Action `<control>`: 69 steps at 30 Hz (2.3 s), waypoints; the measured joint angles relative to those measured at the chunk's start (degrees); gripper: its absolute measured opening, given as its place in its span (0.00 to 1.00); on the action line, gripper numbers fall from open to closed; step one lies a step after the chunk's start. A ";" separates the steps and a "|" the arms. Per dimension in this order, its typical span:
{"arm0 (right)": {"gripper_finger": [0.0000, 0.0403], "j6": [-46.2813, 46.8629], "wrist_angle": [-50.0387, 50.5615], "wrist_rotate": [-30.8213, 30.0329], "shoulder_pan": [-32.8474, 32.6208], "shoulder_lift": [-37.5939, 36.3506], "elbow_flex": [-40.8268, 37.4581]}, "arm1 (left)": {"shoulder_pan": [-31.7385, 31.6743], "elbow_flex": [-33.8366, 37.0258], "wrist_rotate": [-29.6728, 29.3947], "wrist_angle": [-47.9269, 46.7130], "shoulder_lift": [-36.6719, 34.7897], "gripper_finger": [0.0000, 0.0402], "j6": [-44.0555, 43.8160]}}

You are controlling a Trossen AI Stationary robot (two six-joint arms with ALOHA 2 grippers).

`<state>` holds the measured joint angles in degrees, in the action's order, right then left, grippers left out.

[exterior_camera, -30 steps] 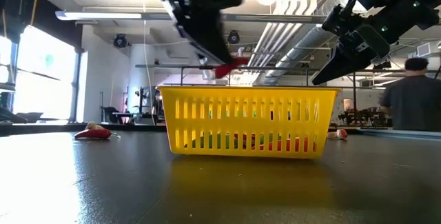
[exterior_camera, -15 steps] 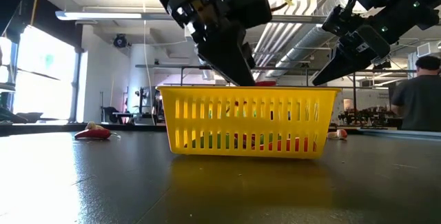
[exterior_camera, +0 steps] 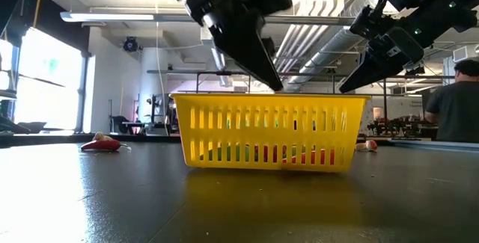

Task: Sort produce into baskets
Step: Put the brown mushroom into the blue bin

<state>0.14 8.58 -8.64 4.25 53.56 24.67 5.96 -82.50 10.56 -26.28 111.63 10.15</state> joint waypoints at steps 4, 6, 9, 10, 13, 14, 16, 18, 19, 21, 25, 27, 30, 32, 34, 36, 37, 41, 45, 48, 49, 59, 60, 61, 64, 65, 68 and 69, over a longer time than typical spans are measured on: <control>0.00 0.06 0.10 0.00 0.00 0.00 0.00 | 0.07 0.00 -2.23 -7.00 -3.93 0.36 -0.05; 0.00 0.38 0.26 0.00 0.00 0.00 -0.02 | 0.09 0.22 -5.28 -11.55 -6.04 0.36 -0.43; 0.00 0.46 0.24 0.00 0.00 0.00 -0.02 | -0.29 3.82 -7.48 -13.12 -10.38 0.37 -2.51; 0.00 0.46 0.26 0.00 0.00 0.00 -0.02 | -0.65 5.73 -7.50 -12.86 -12.20 0.37 -3.91; 0.00 0.46 0.22 -0.01 0.00 0.00 -0.04 | -2.37 12.43 -7.83 -12.74 -17.52 0.37 -8.36; 0.00 0.46 0.21 -0.01 0.00 0.00 -0.04 | -3.06 14.82 -8.35 -12.98 -19.26 0.37 -9.74; 0.00 0.43 0.24 -0.02 0.00 0.00 -0.04 | -4.42 19.71 -9.67 -13.09 -22.89 0.37 -12.12; 0.00 0.31 0.18 -0.02 0.00 0.00 -0.04 | -5.98 24.44 -9.85 -13.79 -26.54 0.37 -14.00; 0.00 0.31 0.22 -0.04 0.00 0.00 -0.06 | -6.89 26.67 -9.83 -14.33 -28.06 0.37 -14.72; 0.00 0.30 0.20 -0.04 0.00 0.00 -0.05 | -8.99 30.98 -9.83 -15.57 -30.79 0.37 -16.01; 0.00 0.29 0.08 -0.07 0.00 0.00 -0.07 | -13.57 37.68 -9.81 -16.16 -34.79 0.37 -17.57; 0.00 0.29 0.04 -0.15 0.00 0.00 -0.07 | -15.44 39.71 -9.83 -16.39 -35.35 0.37 -17.57; 0.00 0.45 -0.03 -0.15 0.00 0.00 -0.07 | -17.49 41.00 -9.78 -16.30 -35.43 0.37 -16.96; 0.00 0.46 -0.09 -0.15 0.00 0.00 -0.07 | -18.32 41.76 -9.55 -16.75 -35.16 0.37 -16.05; 0.00 0.46 -0.09 -0.15 0.00 0.00 -0.07 | -19.00 42.50 -9.00 -17.15 -35.04 0.37 -15.17; 0.00 0.46 -0.09 -0.13 0.00 0.00 -0.07 | -19.51 42.68 -8.72 -17.01 -34.95 0.37 -15.06; 0.00 0.46 -0.09 -0.13 0.00 0.00 -0.07 | -19.65 42.69 -8.71 -16.64 -34.92 0.37 -14.97; 0.00 0.46 -0.16 -0.35 0.00 0.00 -0.07 | -19.90 42.69 -8.59 -16.77 -34.92 0.37 -14.48; 0.00 0.46 -0.17 -0.37 0.00 0.00 -0.07 | -19.89 42.69 -5.85 -16.57 -34.79 0.37 -13.43; 0.00 0.47 -0.19 -0.39 0.01 0.00 -0.07 | -19.92 42.69 -5.10 -16.55 -33.50 0.37 -13.05; 0.00 0.46 -0.19 -0.39 0.00 0.00 -0.07 | -20.00 42.69 -5.05 -16.53 -32.76 0.37 -13.02; 0.00 0.47 -0.21 -0.39 0.00 0.00 -0.07 | -20.96 42.47 -5.81 -16.58 -26.55 0.31 -11.85; 0.00 0.48 -0.22 -0.41 0.00 0.00 -0.07 | -20.96 42.46 -5.94 -16.63 -26.68 0.28 -11.65; 0.00 0.46 -0.22 -0.40 0.00 0.00 -0.07 | -21.01 42.40 -6.00 -16.85 -26.92 0.25 -11.50; 0.00 0.46 -0.22 -0.42 0.00 0.00 -0.07 | -21.42 41.49 -6.28 -18.44 -27.38 0.16 -10.74; 0.00 0.48 -0.22 -0.42 0.00 0.00 -0.07 | -21.82 40.92 -6.64 -18.96 -27.64 0.13 -10.41; 0.00 0.46 -0.22 -0.42 0.00 0.00 -0.07 | -23.69 38.89 -7.30 -19.17 -28.04 0.05 -9.87; 0.00 0.46 -0.22 -0.42 0.00 0.00 -0.07 | -24.55 37.95 -7.31 -19.24 -28.00 0.03 -9.71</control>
<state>0.60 8.36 -9.06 4.25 53.56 24.60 -18.59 -44.55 3.25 -45.52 83.64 0.44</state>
